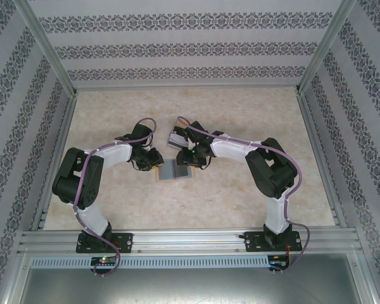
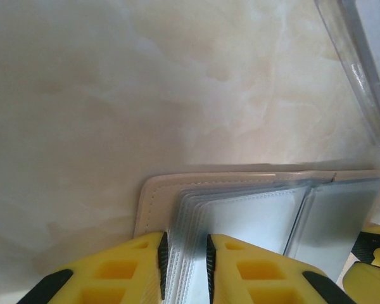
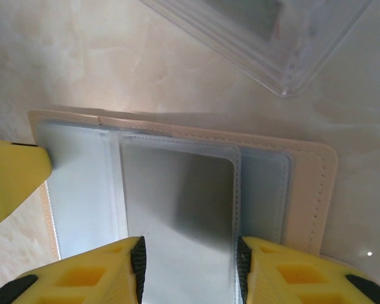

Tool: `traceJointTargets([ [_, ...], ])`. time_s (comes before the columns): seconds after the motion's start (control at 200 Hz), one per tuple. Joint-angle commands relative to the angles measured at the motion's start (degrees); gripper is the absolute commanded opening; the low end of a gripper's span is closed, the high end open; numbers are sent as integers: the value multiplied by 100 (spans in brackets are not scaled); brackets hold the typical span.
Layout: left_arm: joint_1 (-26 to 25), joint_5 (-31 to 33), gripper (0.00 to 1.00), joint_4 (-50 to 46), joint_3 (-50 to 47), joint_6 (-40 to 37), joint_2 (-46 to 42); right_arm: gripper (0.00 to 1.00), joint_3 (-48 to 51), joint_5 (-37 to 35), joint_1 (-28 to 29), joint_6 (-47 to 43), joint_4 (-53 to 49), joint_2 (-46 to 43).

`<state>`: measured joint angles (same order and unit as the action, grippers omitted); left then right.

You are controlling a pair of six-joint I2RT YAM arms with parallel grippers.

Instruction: Take the credit cards out of the card holder

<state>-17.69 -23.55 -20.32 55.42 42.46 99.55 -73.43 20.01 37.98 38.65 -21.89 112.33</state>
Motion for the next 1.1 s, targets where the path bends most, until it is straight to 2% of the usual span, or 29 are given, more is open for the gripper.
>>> traceJointTargets([
  [0.0, -69, -39, 26, -60, 7, -70, 47, 45, 29, 314, -35, -12, 215, -2],
  [0.455, -73, 41, 27, -219, 60, -60, -121, 47, 393, 1630, -110, 216, 1305, -300],
  [0.565, 12, 89, 36, -460, 153, -18, -401, 47, 393, 1877, -78, 291, 1526, -237],
  [0.744, 301, 254, 49, -866, 211, -87, -911, 49, 218, 1832, 37, 357, 1539, -71],
  [0.899, 486, 497, 49, -1035, 102, -73, -1162, 49, 102, 1890, 102, 448, 1635, 99],
  [1.094, 497, 434, 44, -947, -13, -19, -1317, 49, 63, 1956, 115, 371, 1588, 135],
])
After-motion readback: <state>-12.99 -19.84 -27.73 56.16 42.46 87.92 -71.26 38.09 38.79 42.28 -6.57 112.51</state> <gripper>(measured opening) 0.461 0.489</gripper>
